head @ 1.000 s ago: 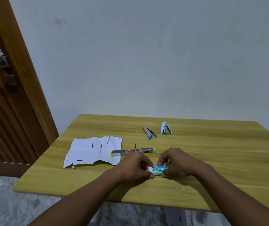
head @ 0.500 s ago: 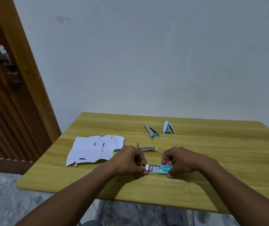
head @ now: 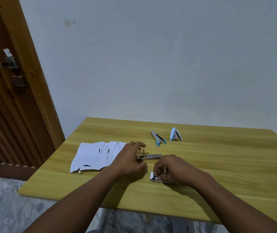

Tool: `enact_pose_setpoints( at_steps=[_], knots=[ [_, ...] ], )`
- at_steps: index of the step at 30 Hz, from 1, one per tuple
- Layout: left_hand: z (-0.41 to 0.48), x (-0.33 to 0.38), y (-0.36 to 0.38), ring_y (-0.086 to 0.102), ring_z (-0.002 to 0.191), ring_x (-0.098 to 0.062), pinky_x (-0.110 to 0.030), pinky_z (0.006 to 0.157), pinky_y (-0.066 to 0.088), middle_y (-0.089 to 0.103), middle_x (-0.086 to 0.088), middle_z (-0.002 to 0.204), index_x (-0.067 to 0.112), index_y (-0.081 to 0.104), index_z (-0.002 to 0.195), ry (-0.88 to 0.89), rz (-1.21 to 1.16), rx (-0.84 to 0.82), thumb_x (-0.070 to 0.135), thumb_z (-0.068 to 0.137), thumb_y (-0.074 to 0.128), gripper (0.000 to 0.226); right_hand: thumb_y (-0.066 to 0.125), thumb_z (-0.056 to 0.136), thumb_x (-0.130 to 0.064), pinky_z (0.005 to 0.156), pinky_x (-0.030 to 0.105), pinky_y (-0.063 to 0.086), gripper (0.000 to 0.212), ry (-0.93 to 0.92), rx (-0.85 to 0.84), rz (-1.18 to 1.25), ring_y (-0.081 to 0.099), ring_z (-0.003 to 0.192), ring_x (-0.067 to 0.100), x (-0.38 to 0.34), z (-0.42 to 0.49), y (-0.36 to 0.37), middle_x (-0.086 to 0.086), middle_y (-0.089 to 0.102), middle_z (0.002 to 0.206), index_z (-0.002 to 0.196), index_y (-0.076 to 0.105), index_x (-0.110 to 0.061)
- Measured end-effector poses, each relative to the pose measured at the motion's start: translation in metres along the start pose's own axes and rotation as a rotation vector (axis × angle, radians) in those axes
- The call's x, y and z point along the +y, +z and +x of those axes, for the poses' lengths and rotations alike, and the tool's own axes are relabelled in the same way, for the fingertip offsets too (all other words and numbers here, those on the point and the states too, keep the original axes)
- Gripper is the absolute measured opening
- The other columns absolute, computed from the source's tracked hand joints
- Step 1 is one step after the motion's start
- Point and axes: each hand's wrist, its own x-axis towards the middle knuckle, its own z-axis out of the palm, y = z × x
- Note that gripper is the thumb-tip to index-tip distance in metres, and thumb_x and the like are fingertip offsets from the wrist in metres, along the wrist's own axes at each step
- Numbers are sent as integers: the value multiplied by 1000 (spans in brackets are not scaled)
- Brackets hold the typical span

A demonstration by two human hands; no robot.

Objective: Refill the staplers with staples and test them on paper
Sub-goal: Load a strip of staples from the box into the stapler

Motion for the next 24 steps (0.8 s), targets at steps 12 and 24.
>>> enact_pose_setpoints(
  at_steps=[12, 24],
  knots=[
    [10, 1, 3, 67, 95, -15, -38, 92, 50, 76, 11, 102, 33, 62, 111, -51, 56, 32, 25, 86, 77, 30, 68, 86, -24, 71, 32, 53, 2, -18, -2, 34, 62, 80, 8, 2, -2, -2, -10, 69, 90, 84, 68, -25],
    [11, -2, 3, 66, 90, -15, -41, 83, 57, 65, 17, 89, 29, 60, 109, -30, 21, 14, 20, 86, 77, 29, 67, 72, -12, 65, 30, 56, 9, -41, -50, 112, 61, 63, 5, 2, 2, -12, -2, 73, 72, 70, 70, -20]
  ],
)
